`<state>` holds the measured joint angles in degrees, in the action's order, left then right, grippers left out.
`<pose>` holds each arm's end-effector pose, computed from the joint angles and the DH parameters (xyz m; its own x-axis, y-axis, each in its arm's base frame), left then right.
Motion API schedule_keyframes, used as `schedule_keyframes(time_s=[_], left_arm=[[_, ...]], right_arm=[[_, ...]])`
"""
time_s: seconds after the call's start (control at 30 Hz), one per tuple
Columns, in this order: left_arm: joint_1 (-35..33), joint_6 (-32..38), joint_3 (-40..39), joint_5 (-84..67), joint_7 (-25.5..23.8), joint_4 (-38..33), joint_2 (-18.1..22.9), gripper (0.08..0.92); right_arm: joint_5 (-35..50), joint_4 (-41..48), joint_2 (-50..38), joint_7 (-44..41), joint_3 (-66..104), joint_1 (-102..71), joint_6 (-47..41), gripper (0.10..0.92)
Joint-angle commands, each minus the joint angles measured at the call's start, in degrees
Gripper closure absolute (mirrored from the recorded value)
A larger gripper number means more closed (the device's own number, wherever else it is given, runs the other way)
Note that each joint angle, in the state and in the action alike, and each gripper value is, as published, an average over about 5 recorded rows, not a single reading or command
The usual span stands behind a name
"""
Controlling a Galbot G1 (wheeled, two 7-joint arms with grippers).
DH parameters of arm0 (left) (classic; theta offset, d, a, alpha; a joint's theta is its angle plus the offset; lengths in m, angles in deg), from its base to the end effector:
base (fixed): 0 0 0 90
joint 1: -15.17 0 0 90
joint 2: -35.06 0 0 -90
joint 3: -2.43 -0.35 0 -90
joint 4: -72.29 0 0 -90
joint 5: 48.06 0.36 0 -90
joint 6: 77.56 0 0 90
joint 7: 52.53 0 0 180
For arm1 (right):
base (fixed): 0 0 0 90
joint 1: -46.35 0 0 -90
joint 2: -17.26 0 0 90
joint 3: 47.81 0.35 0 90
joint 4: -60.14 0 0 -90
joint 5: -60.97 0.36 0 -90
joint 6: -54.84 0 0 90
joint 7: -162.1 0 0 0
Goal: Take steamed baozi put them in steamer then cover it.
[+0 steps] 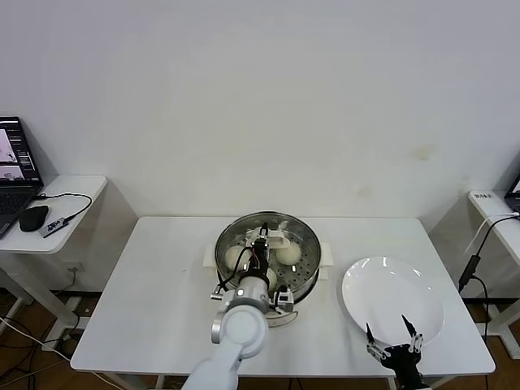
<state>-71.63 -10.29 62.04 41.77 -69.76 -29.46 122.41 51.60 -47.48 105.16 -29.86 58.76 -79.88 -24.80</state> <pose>0.3194 -0.1653 -0.2672 -0.9875 0.1440 0.0634 0.0668 0.0184 0.9976 0.1250 -0.1066 -0.3858 -0.9814 0.0105 0.1919 -0.0512 0.9481 -0.3139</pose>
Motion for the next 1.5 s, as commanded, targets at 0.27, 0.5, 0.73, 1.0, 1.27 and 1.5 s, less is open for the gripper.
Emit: schedule_keyframes(time_s=[0.27,0.5,0.73,1.0,1.27,1.5], left_arm=[[-0.9,0.3,0.2,0.3,0.7,-1.1,0.6,0.843],[-4.0,0.4,-1.0,-0.3,0.7,-7.2,-1.1,0.671],[-10.0,1.4,-2.2,-3.0,2.1,-16.4,-4.7,0.480],[-24.9,7.7,3.9,-20.6,11.8,-30.4,-11.0,0.231],[-39.6,27.3,27.8,-74.6,26.9,-28.9,-12.9,0.177],[-47.8,29.9,32.7,-97.0,29.1,-24.7,-12.3,0.177]], right_arm=[[-0.1,0.0,-0.2,-0.1,-0.1,-0.1,-0.1,0.203],[-0.2,0.0,-0.2,-0.1,-0.3,0.0,-0.2,0.203],[-0.2,0.0,-0.2,-0.1,-0.3,-0.1,-0.2,0.203],[0.0,0.1,-0.6,-0.1,-0.2,-0.3,0.0,0.203],[1.6,-0.2,-2.0,-0.1,-0.6,-0.2,0.5,0.203],[6.5,-1.5,-8.6,0.6,-1.9,-4.3,1.6,0.203]])
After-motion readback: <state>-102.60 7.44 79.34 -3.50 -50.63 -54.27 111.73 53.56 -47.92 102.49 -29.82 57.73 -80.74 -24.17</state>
